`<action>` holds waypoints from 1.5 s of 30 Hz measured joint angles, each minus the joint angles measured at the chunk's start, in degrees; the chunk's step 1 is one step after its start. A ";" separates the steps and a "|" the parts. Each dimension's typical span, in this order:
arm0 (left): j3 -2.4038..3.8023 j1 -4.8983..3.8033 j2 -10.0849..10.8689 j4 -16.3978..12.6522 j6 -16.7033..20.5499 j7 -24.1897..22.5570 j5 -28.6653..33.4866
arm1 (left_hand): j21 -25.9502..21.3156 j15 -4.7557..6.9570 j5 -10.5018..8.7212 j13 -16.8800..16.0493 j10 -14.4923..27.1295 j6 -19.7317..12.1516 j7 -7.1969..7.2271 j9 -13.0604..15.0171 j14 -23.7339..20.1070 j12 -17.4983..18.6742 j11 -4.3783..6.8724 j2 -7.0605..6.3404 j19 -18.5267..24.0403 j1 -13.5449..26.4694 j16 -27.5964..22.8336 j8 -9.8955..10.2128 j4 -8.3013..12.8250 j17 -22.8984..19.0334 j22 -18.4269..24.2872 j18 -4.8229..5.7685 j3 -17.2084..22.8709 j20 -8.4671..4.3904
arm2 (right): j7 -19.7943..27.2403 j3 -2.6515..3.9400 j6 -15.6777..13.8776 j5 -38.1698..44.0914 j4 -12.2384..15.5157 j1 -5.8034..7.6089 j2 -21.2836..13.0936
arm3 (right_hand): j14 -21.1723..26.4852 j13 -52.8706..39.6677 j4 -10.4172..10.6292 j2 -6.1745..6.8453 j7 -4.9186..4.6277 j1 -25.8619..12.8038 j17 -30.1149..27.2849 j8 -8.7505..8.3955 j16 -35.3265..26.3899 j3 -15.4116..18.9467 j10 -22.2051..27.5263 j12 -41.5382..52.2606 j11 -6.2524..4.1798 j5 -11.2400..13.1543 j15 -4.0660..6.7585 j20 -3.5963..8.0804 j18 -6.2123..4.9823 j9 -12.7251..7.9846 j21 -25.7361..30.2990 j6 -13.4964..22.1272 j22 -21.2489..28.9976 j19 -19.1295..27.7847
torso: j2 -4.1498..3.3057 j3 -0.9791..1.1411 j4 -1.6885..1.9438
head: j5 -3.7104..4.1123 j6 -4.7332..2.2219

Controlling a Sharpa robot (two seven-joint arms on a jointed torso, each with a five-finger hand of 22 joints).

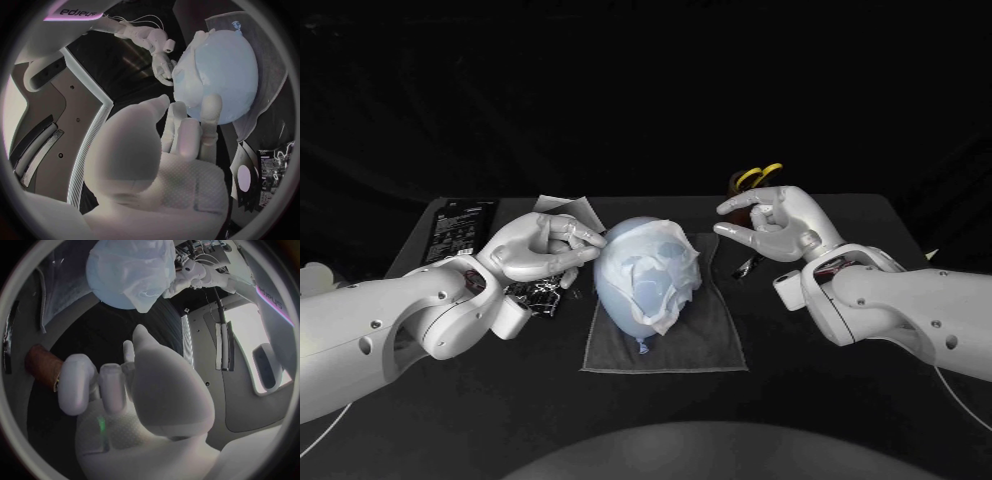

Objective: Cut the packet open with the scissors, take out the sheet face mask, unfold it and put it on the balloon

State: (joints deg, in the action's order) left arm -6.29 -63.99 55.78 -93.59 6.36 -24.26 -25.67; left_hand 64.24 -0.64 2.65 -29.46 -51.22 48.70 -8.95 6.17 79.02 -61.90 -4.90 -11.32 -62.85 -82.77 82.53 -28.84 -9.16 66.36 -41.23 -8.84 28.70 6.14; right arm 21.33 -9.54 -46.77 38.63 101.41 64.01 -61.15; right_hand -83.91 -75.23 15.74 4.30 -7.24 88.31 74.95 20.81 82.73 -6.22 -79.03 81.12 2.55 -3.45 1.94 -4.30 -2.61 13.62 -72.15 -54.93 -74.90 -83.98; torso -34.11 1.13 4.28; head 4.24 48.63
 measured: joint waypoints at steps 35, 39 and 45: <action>1.20 -1.78 -3.30 5.18 5.28 -1.85 11.71 | -18.64 -4.79 0.00 9.57 9.79 -12.08 -1.39 6.43 -30.08 15.96 -4.22 0.28 15.79 0.94 -23.81 -7.75 0.79 -32.12 15.02 -0.97 0.99 4.21 | 3.15 0.06 9.76 -16.00 -9.72 2.43 6.71 | 10.74 20.77 -3.23 0.74 -1.29 3.30 -19.65 0.47 -32.17 -9.45 19.84 -43.78 1.37 0.35 -1.18 -0.68 -7.11 -0.15 46.80 1.90 12.22 14.02 | 0.31 -0.24 -0.10 | -0.35 -2.68; 1.31 -2.47 -5.83 8.77 7.01 -2.23 13.91 | -31.51 -6.52 0.00 15.74 10.17 -12.93 -1.20 5.03 -34.71 24.27 -4.91 -0.40 22.93 1.61 -35.42 -6.63 0.05 -39.38 22.46 -0.87 2.79 7.91 | 2.45 0.12 10.97 -18.73 -13.97 3.03 9.20 | 15.69 33.94 -4.11 2.29 -1.78 2.39 -27.02 0.70 -44.15 -14.60 20.48 -52.62 1.27 0.46 -2.14 -1.48 -7.37 -0.08 52.90 2.99 16.85 17.25 | 0.64 -0.47 -0.29 | -0.40 -3.96; 1.62 -2.90 -10.22 14.85 9.22 -2.92 18.03 | -47.73 -10.06 0.00 23.46 9.93 -13.64 -1.11 3.14 -41.03 35.13 -7.37 -1.11 29.70 2.32 -53.05 -3.98 -0.82 -48.62 32.47 2.76 1.76 10.60 | 2.11 0.58 12.78 -22.54 -20.43 3.36 13.48 | 17.74 47.45 -6.43 3.59 -2.52 -0.69 -34.27 -0.29 -57.27 -19.39 18.86 -62.60 2.94 0.45 -4.00 -2.82 -7.46 -0.47 58.00 3.76 21.89 20.62 | 1.01 -0.69 -0.69 | -0.49 -6.91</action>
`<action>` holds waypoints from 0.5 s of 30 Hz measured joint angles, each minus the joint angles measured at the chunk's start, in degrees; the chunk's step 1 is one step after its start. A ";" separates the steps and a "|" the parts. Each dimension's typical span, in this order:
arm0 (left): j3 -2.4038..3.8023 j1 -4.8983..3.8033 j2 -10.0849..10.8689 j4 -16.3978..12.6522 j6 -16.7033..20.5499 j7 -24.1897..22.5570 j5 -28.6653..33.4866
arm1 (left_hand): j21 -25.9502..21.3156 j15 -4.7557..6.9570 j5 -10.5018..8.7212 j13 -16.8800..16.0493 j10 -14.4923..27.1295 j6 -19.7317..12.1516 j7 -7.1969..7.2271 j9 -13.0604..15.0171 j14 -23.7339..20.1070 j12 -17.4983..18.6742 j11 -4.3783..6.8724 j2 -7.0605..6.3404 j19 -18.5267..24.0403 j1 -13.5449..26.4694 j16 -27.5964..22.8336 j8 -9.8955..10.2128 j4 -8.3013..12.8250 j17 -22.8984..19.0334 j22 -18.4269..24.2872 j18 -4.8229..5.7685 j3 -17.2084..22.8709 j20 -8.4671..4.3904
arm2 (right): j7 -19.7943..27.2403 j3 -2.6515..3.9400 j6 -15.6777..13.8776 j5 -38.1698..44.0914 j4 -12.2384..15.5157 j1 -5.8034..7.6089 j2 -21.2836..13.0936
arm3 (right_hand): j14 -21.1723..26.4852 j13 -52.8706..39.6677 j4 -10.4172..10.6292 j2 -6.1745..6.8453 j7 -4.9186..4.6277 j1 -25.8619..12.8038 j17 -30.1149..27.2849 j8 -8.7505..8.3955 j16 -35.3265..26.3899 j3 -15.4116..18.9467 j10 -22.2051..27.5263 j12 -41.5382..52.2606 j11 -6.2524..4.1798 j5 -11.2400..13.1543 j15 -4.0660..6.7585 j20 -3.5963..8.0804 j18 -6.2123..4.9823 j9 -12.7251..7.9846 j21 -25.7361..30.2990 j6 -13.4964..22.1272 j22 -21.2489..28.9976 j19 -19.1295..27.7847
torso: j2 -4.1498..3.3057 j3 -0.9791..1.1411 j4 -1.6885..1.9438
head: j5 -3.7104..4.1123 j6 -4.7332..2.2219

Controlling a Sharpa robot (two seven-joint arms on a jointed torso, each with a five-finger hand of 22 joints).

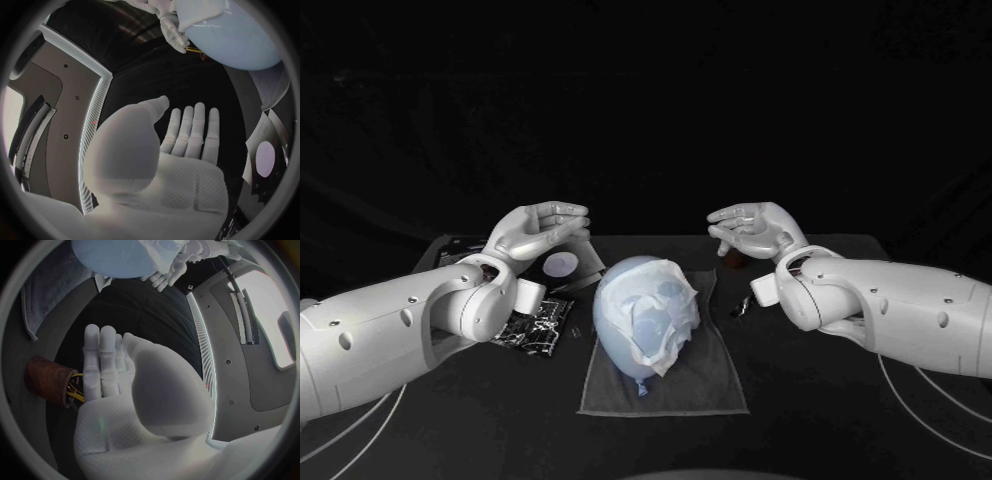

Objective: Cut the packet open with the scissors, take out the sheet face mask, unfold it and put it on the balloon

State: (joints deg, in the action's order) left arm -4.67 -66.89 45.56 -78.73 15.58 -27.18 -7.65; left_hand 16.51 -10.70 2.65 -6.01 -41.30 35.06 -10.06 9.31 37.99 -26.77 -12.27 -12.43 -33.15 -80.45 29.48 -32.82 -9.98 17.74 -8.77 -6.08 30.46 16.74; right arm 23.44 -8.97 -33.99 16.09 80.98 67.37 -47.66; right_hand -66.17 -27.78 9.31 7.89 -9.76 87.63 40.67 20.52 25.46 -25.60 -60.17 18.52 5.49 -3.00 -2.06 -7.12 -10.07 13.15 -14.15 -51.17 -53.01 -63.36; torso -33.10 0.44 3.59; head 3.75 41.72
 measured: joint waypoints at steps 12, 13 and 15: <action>0.41 -0.07 -6.44 9.12 2.95 -0.85 5.39 | -10.44 1.50 -0.19 3.08 6.01 -5.17 0.62 -3.29 -10.94 14.85 3.40 4.00 9.52 3.24 -16.30 10.45 0.60 -8.94 6.20 2.65 -9.06 -2.66 | 0.30 0.48 2.83 -4.67 -8.93 0.05 5.07 | 13.92 19.76 -3.54 -1.98 -1.03 -11.65 -17.45 -6.18 -18.91 0.33 4.62 -12.57 2.60 0.32 -3.90 -3.59 0.73 -2.54 11.10 9.20 22.50 17.68 | 0.11 -0.03 0.11 | 0.41 -3.49; 0.40 -0.03 -6.29 8.95 2.96 -0.80 5.39 | -11.25 2.72 -0.52 3.45 10.66 -9.08 1.66 -4.06 -14.44 16.47 4.55 5.18 12.59 6.14 -18.05 13.38 1.85 -10.10 6.51 3.13 -11.86 -4.49 | 0.27 0.49 2.79 -4.67 -8.72 0.02 4.99 | 20.06 20.87 -4.31 -2.76 0.30 -14.50 -20.52 -8.06 -19.82 3.68 8.96 -13.37 1.51 0.71 -3.08 -2.22 2.08 -3.92 11.53 14.88 26.57 23.64 | 0.11 -0.03 0.10 | 0.38 -3.48; 0.41 0.10 -5.96 8.58 3.06 -0.72 5.39 | -12.65 4.81 -1.15 4.14 18.75 -15.92 3.77 -5.45 -20.63 19.22 6.56 7.07 18.01 11.83 -21.08 18.51 4.00 -12.10 7.15 3.49 -16.76 -7.79 | 0.22 0.80 2.66 -4.73 -8.18 -0.23 4.88 | 32.15 22.80 -5.68 -4.15 2.88 -20.23 -25.98 -11.41 -21.38 9.65 21.33 -14.77 -0.36 1.37 -1.67 0.33 4.43 -6.40 12.27 24.82 33.76 34.46 | 0.15 -0.06 0.04 | 0.24 -3.51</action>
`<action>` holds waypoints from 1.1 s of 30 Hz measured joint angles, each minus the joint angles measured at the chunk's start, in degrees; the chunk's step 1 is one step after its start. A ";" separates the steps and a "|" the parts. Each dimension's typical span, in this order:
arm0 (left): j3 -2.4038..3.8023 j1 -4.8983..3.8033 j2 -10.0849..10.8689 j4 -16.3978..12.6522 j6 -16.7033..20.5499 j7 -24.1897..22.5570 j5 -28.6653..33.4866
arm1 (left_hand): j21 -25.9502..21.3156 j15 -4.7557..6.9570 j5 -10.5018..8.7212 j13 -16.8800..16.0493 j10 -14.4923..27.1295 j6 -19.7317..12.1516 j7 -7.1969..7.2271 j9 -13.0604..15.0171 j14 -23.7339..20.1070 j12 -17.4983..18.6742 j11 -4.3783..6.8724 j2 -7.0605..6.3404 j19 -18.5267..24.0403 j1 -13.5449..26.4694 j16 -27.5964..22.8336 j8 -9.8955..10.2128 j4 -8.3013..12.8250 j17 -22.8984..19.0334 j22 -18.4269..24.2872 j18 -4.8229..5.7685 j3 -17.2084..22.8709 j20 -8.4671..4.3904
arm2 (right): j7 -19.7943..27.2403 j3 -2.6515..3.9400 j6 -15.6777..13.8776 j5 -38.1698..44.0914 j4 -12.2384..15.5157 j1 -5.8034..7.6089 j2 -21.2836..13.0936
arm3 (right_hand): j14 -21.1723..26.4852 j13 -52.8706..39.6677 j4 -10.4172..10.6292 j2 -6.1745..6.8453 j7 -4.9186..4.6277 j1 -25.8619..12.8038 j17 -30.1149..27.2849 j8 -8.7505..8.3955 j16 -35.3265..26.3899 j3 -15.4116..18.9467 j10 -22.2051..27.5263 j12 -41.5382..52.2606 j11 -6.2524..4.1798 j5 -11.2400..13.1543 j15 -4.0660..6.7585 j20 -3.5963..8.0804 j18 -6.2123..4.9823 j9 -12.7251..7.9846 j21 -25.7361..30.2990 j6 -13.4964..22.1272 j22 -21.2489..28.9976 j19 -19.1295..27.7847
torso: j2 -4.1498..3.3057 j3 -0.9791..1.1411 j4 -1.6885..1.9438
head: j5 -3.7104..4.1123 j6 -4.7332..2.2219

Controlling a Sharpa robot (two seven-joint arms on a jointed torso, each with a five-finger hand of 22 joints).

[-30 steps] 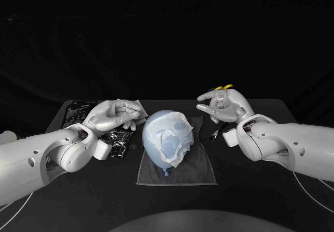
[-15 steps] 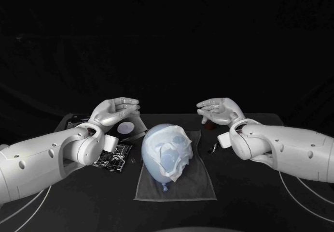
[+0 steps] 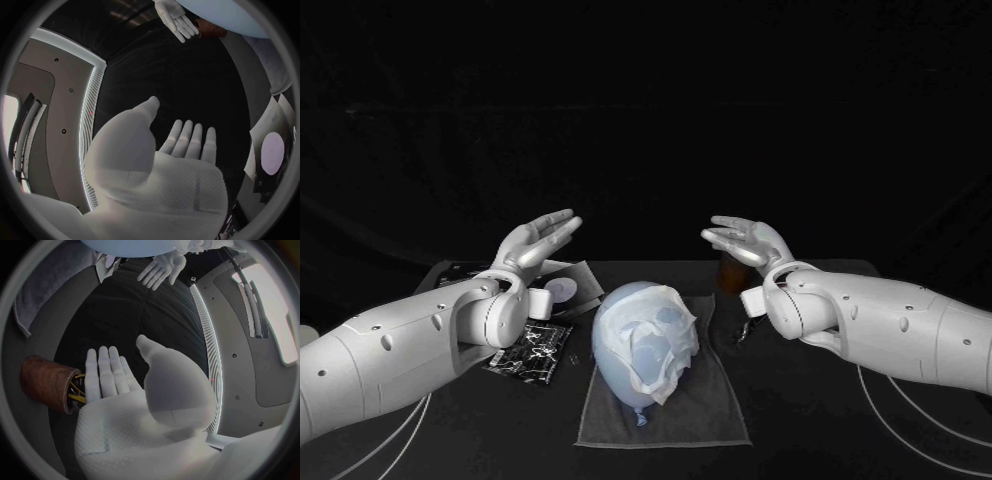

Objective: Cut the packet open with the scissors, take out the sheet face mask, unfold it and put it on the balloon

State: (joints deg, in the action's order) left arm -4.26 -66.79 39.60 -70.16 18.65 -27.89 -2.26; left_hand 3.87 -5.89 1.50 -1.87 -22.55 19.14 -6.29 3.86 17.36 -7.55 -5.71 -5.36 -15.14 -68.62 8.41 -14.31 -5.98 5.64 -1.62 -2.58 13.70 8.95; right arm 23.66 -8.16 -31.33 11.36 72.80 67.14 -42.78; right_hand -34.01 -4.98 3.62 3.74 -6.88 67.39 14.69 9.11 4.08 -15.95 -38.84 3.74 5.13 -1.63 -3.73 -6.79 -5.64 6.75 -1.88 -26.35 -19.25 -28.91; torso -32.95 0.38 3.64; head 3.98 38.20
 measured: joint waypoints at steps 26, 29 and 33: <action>4.17 6.65 5.11 -19.62 22.38 -0.58 1.96 | -3.53 5.93 -1.30 1.79 22.26 -18.86 6.28 -3.78 -17.02 7.22 5.79 5.36 14.75 67.86 -8.04 14.09 6.06 -5.52 1.55 1.78 -13.39 -8.95 | 4.58 8.10 -11.56 -10.51 17.06 -6.98 -1.90 | 33.72 4.89 -3.70 -3.72 6.89 -66.95 -14.54 -8.91 -3.74 15.63 38.55 -3.46 -5.13 1.41 3.73 6.77 4.85 -6.62 1.60 26.16 19.10 28.64 | 1.76 -0.38 -3.62 | -3.98 -3.82; 4.18 6.65 5.13 -19.63 23.40 -0.64 2.14 | -3.53 5.97 -1.30 1.82 22.34 -18.86 6.28 -3.80 -17.05 7.22 5.71 5.40 14.84 68.26 -8.04 14.11 6.06 -5.56 1.57 1.77 -13.39 -9.05 | 4.76 8.10 -11.96 -10.91 17.07 -6.98 -1.91 | 33.72 4.92 -3.70 -3.74 6.89 -67.09 -14.60 -8.92 -3.74 15.63 38.55 -3.46 -5.12 1.42 3.73 6.77 4.85 -6.65 1.60 26.16 19.17 28.65 | 1.76 -0.38 -3.63 | -3.98 -3.83; 4.18 6.65 5.13 -19.64 24.18 -0.69 2.28 | -3.53 5.97 -1.30 1.82 22.34 -18.86 6.28 -3.81 -17.06 7.22 5.71 5.40 14.84 68.26 -8.04 14.11 6.06 -5.58 1.57 1.77 -13.39 -9.05 | 4.96 8.10 -12.27 -11.22 17.07 -6.98 -1.91 | 33.72 4.93 -3.70 -3.74 6.89 -67.09 -14.63 -8.92 -3.74 15.63 38.54 -3.46 -5.12 1.41 3.73 6.77 4.85 -6.68 1.60 26.16 19.20 28.65 | 1.77 -0.39 -3.64 | -3.98 -3.83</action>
State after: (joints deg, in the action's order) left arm -0.07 -60.14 44.73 -89.80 42.82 -28.59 0.02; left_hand 0.34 0.08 0.20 -0.05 -0.21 0.28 -0.01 0.05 0.31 -0.33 0.00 0.04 -0.30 -0.36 0.37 -0.20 0.08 0.06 -0.05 -0.81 0.31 -0.10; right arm 28.62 -0.06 -43.60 0.14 89.87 60.16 -44.69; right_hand -0.30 -0.05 -0.08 0.00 0.00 0.30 0.06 0.19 0.35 -0.32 -0.30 0.28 0.00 -0.21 0.00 -0.02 -0.79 0.07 -0.28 -0.20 -0.05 -0.26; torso -31.18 -0.01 0.00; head 0.01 34.37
